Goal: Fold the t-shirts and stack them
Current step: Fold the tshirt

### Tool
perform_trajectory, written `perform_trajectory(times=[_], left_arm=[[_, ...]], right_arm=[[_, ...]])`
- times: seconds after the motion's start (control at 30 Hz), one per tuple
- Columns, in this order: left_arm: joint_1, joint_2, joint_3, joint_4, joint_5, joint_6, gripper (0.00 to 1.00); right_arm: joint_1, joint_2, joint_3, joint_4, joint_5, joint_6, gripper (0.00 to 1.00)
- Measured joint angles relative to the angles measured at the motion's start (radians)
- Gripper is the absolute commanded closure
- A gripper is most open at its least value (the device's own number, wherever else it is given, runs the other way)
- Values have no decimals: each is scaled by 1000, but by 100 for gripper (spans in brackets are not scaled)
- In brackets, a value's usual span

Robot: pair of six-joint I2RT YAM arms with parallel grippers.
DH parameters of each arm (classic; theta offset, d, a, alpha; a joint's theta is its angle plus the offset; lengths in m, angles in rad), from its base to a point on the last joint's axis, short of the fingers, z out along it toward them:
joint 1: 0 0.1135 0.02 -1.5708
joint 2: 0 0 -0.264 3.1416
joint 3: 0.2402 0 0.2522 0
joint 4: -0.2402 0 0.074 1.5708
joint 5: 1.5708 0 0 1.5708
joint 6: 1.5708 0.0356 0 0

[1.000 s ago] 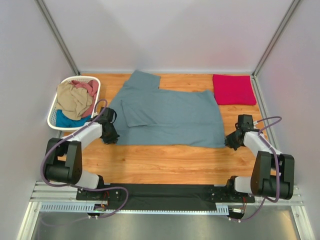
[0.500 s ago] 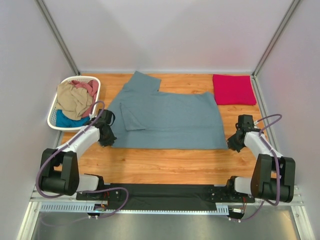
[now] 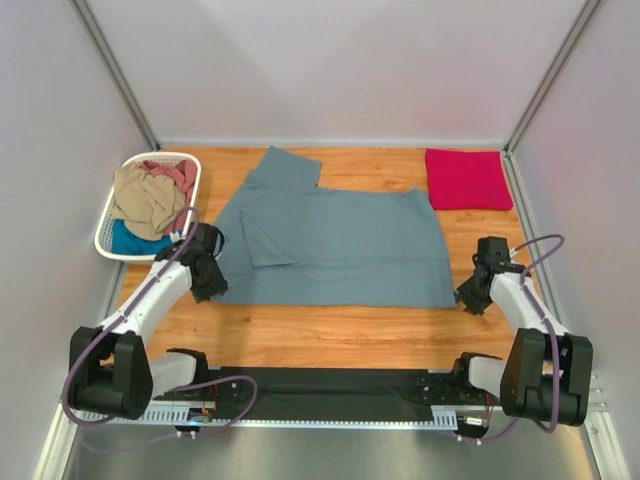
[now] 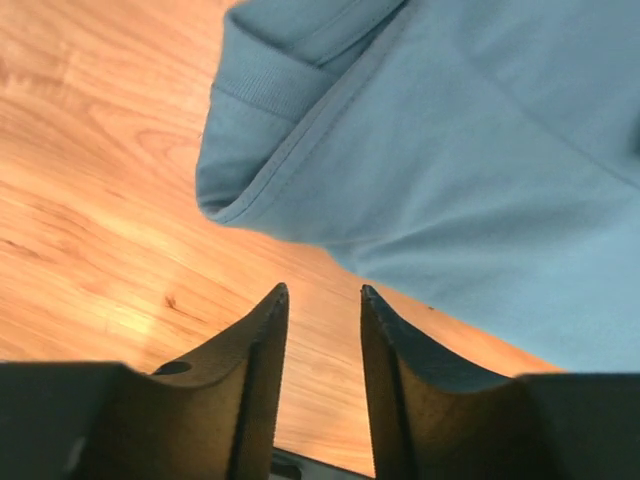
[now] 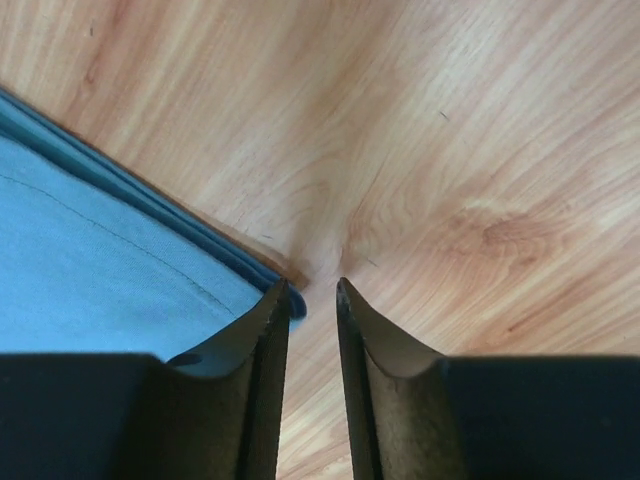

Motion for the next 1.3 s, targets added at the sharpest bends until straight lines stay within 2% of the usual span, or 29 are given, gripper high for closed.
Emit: perform_trajectory(times=[0.1, 0.27, 0.47, 0.7, 1.0, 1.3], left_arm=[[0, -52, 42, -9, 18, 17, 51], [1, -100, 117, 88, 147, 58, 51], [1, 126, 261, 147, 222, 92, 51], [1, 316, 309, 195, 266, 100, 52], [1, 461, 314, 248, 296, 106, 57], [-11, 521, 344, 270, 316, 117, 63]], right_arm=[[0, -41, 17, -38, -10, -11, 61], [0, -165, 58, -56, -87, -37, 56], [5, -244, 77, -23, -252, -97, 52], [16, -246, 125, -3, -332, -132, 52], [17, -242, 138, 23, -357, -139, 53], [17, -241, 138, 35, -352, -146, 53]])
